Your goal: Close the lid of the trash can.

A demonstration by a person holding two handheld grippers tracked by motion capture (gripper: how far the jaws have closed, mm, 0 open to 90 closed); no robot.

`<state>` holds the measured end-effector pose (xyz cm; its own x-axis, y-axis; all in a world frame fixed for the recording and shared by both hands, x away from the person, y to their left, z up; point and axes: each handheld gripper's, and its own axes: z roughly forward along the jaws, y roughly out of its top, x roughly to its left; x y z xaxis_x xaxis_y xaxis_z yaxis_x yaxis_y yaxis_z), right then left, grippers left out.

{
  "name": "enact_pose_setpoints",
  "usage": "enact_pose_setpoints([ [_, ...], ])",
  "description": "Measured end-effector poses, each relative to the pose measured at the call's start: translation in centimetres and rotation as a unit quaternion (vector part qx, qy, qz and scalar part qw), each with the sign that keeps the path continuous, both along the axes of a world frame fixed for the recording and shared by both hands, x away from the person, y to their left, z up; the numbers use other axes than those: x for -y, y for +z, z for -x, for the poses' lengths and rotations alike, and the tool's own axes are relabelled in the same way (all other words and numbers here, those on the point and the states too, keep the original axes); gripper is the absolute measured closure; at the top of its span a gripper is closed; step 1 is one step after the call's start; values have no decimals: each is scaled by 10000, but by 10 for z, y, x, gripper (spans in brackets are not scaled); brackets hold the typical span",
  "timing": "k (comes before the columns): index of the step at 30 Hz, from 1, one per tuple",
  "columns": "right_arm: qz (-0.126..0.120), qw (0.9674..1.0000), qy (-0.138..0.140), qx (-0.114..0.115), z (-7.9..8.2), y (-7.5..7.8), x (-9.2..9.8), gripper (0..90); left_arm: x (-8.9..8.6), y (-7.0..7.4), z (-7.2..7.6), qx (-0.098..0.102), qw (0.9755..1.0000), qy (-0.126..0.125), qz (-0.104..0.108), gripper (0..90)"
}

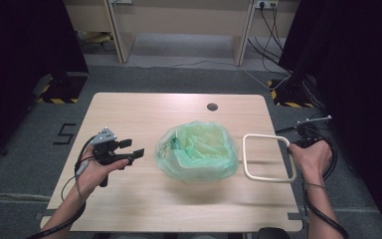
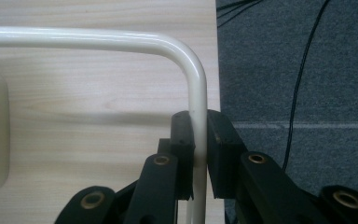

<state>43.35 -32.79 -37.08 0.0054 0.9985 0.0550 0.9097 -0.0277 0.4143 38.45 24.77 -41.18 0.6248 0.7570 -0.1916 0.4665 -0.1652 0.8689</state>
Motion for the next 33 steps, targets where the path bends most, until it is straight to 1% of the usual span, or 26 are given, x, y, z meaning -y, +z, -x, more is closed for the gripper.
enact_pose_setpoints([
  [15, -4, 10000, 37, 10, -3, 9, 1, 819, 2, 1, 0, -5, 10000, -26, -12, 303],
  [25, 14, 10000, 58, 39, -5, 19, -2, 819, 2, 2, -1, 7, 10000, -35, -21, 303],
  [33, 12, 9999, 100, 33, -7, 23, -5, 819, 1, 1, 0, -5, 10000, -24, -11, 303],
])
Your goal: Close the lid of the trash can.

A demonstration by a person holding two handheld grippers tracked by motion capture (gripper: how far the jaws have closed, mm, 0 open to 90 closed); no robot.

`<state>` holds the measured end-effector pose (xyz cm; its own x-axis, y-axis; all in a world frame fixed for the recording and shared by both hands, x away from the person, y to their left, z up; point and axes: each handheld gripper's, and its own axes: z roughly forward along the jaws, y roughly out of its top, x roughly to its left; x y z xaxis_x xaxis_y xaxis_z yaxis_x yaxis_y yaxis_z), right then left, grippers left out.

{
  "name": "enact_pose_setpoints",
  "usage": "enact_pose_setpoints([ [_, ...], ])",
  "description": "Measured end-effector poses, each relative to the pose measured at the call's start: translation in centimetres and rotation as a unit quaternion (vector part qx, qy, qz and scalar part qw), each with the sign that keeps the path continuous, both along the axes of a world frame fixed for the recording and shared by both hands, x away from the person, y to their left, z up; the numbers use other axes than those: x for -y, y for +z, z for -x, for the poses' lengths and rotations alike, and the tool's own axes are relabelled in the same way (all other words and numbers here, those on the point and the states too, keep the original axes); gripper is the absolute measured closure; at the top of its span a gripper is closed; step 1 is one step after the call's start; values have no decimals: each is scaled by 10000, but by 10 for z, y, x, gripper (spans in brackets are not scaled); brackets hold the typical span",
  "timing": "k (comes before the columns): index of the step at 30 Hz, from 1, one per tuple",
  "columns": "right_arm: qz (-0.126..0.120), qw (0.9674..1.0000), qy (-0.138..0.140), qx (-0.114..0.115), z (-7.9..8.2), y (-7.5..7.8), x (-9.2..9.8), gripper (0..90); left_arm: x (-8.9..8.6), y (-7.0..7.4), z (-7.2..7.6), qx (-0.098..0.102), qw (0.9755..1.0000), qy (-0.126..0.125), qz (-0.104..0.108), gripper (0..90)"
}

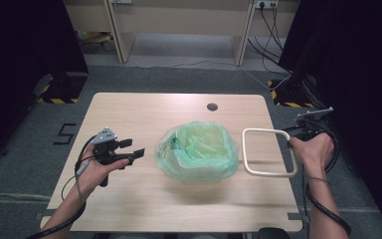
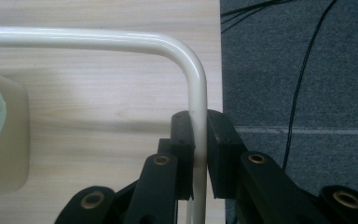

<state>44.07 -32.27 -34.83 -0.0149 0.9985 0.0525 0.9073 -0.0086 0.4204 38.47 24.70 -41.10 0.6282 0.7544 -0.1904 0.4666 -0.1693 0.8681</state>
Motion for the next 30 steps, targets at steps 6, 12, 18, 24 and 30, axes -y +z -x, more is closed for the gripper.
enact_pose_setpoints([
  [6, -3, 10000, 22, 16, 0, 4, -1, 819, 0, 0, 0, 2, 10000, 3, 4, 303],
  [12, -12, 10000, 31, 22, -1, 7, -2, 819, 0, 0, 0, -1, 10000, -3, 3, 303],
  [18, -17, 10000, 57, 31, -2, 11, -5, 819, 0, 0, 1, 1, 10000, -1, 3, 303],
  [24, -35, 9999, 88, 53, -4, 14, -9, 819, -1, 0, 1, 6, 10000, -1, 1, 303],
  [30, -63, 9999, 103, 65, -5, 17, -12, 819, 0, 0, 1, 0, 10000, -9, 1, 303],
])
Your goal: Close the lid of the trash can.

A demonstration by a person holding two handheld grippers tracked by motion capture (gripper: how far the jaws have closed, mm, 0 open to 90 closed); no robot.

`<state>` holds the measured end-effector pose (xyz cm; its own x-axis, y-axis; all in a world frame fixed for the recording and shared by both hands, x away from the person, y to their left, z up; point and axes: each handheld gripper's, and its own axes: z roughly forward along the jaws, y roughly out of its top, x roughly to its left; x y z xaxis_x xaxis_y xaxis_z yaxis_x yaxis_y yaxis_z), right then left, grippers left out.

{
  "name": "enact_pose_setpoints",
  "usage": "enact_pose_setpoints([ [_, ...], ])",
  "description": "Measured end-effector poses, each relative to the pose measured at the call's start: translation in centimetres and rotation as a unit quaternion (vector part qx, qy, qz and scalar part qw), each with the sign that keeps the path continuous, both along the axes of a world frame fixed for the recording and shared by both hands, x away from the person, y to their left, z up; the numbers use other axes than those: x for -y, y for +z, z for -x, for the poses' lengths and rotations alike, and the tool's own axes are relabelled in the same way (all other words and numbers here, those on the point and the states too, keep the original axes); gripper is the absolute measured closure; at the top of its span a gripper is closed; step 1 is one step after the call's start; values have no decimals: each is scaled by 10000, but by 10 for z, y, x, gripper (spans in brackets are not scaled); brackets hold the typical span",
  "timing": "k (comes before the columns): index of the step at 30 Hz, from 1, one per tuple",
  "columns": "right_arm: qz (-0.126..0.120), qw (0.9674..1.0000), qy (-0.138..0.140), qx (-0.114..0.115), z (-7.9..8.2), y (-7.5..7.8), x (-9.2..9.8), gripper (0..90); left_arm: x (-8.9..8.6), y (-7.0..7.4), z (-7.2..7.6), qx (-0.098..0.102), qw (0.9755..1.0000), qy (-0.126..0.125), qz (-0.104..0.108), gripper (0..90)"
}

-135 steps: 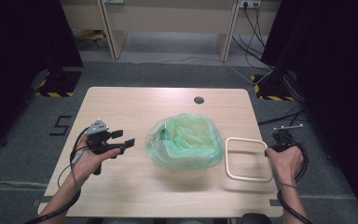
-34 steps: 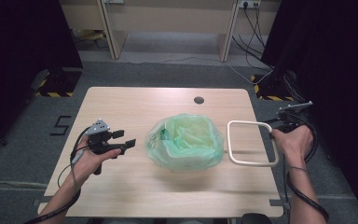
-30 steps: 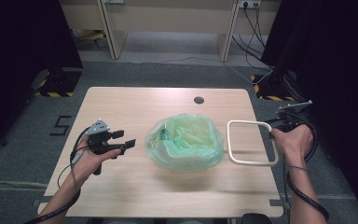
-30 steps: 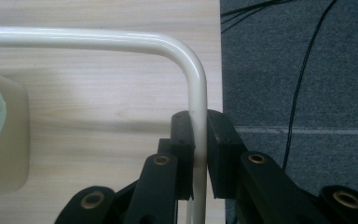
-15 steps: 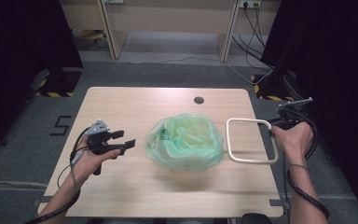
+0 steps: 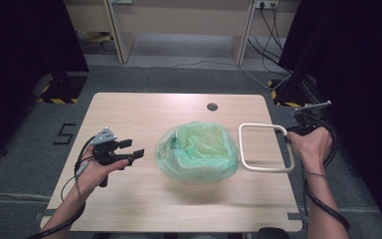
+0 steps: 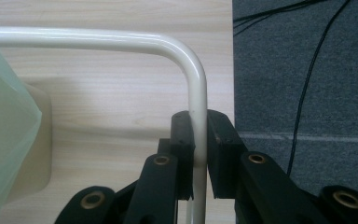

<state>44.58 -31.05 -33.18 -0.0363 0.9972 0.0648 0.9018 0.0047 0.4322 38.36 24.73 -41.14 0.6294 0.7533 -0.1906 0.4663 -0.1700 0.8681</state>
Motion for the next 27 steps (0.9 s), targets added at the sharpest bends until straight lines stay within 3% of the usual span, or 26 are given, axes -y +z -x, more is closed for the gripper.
enact_pose_setpoints([
  [27, -15, 9999, 110, -37, -6, 6, -14, 819, 2, -1, 0, -19, 10000, -42, -10, 303],
])
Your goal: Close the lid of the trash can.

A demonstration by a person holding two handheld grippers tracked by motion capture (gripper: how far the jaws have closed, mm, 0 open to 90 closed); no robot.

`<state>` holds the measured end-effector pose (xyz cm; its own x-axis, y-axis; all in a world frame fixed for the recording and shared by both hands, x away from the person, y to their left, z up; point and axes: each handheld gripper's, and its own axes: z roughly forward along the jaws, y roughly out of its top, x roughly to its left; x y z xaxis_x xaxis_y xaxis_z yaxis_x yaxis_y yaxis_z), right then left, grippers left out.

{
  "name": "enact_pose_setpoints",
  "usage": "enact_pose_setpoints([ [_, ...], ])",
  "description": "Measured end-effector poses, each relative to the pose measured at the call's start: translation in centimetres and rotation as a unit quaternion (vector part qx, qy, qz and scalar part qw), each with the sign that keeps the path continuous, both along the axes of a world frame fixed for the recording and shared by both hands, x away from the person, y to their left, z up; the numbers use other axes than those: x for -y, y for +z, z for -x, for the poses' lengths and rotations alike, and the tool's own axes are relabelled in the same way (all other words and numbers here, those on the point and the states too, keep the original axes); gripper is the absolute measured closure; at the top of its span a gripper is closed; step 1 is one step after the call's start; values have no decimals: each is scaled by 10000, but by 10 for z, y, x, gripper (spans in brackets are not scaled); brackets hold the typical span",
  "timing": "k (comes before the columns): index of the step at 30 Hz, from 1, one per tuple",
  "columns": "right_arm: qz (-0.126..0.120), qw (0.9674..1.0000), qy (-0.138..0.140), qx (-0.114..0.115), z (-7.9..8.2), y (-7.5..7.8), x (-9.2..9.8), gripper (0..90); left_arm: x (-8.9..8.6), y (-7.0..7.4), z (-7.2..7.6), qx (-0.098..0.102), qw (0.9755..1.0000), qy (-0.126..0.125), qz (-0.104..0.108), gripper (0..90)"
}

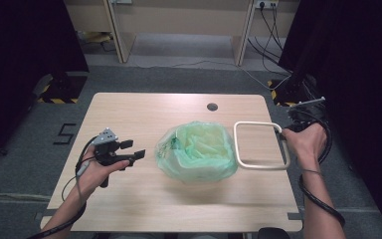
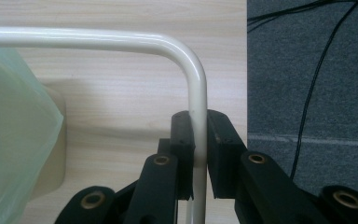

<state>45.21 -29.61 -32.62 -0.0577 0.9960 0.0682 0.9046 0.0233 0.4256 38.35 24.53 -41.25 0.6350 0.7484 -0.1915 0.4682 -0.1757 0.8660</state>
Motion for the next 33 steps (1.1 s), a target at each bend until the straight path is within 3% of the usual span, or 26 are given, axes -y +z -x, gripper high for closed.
enact_pose_setpoints([
  [33, -69, 9998, 193, -29, -8, 6, -27, 819, 1, 1, 0, 15, 10000, -35, -10, 303],
])
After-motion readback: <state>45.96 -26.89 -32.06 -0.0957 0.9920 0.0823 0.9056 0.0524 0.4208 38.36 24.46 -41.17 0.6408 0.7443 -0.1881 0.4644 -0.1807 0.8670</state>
